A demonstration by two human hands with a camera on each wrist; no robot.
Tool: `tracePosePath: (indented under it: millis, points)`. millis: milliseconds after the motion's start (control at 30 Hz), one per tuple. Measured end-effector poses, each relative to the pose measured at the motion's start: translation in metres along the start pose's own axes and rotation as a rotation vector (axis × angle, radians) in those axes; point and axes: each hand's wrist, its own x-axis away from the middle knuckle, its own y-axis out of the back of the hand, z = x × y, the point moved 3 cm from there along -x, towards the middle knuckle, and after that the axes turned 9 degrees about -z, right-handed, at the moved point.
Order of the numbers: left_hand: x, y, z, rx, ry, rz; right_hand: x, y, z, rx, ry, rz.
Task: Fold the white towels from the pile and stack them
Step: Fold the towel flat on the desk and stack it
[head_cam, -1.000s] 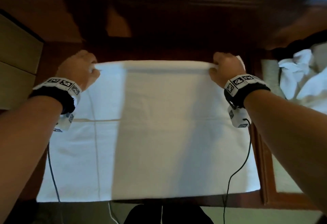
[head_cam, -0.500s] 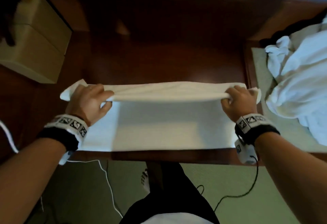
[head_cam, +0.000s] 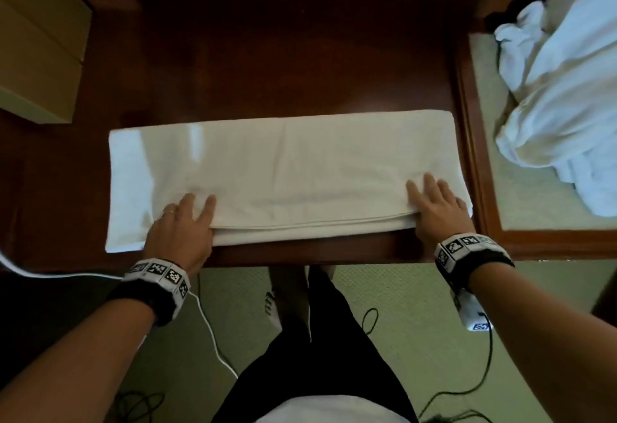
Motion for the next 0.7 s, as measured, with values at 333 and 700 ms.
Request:
tracePosePath:
  millis: [333,700]
  points:
    - [0.013,-0.017,0.03,0.051,-0.005,0.033,0.011,-0.012,-0.013,-0.171,0.127,-0.063]
    - [0.024,-0.02,0.032,0.048,-0.03,0.032,0.028,-0.015,-0.015,-0.062,0.056,-0.046]
